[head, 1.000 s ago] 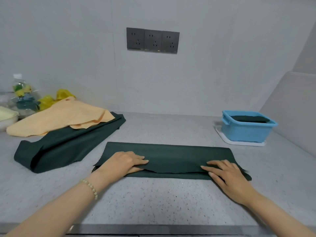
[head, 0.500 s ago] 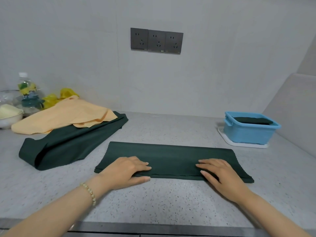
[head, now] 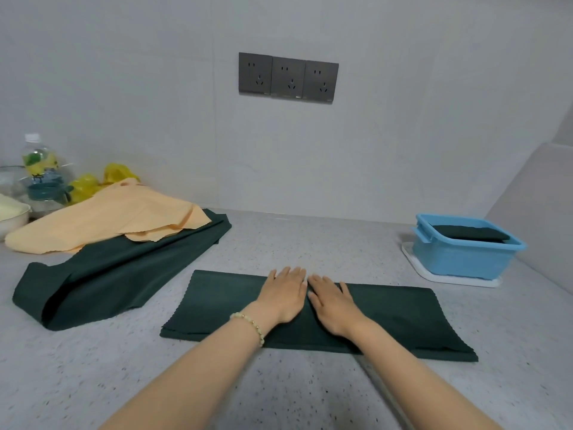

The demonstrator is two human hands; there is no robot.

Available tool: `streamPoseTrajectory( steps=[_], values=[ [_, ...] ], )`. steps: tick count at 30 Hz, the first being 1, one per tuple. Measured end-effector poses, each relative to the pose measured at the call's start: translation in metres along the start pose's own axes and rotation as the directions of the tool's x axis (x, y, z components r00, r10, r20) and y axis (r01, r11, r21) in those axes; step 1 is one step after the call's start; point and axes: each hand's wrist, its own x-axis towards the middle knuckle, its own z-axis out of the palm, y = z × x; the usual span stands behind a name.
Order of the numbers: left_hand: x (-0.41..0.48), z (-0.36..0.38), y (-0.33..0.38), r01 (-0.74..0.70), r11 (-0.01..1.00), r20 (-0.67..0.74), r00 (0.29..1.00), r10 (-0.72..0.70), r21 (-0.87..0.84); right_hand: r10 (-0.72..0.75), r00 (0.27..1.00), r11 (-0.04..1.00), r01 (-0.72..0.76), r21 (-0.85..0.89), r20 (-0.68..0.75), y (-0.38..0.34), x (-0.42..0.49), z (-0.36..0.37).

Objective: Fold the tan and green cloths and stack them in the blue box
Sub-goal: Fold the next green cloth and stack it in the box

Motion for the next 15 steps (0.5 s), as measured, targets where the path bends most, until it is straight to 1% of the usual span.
streamPoseTrajectory(
  steps=[3, 6, 9, 15],
  values=[
    [-0.002, 0.016, -0.006, 0.004, 0.999, 0.020, 1.000, -0.005, 0.044, 0.002, 1.000, 1.000, -0.003, -0.026, -0.007, 0.007, -0.003, 0.011],
    [-0.002, 0.025, -0.012, -0.004, 0.998, -0.009, 1.000, 0.004, 0.063, 0.031, 0.999, 0.998, -0.033, -0.050, -0.032, 0.013, -0.006, 0.017],
    [-0.002, 0.025, -0.015, -0.014, 0.998, -0.028, 0.999, 0.015, 0.067, 0.090, 0.994, 0.993, -0.094, -0.072, -0.058, 0.024, -0.009, 0.016],
    [-0.002, 0.028, -0.016, -0.016, 0.998, -0.025, 1.000, 0.018, 0.053, 0.221, 0.967, 0.972, -0.229, -0.053, -0.128, 0.080, -0.025, 0.004]
  ],
)
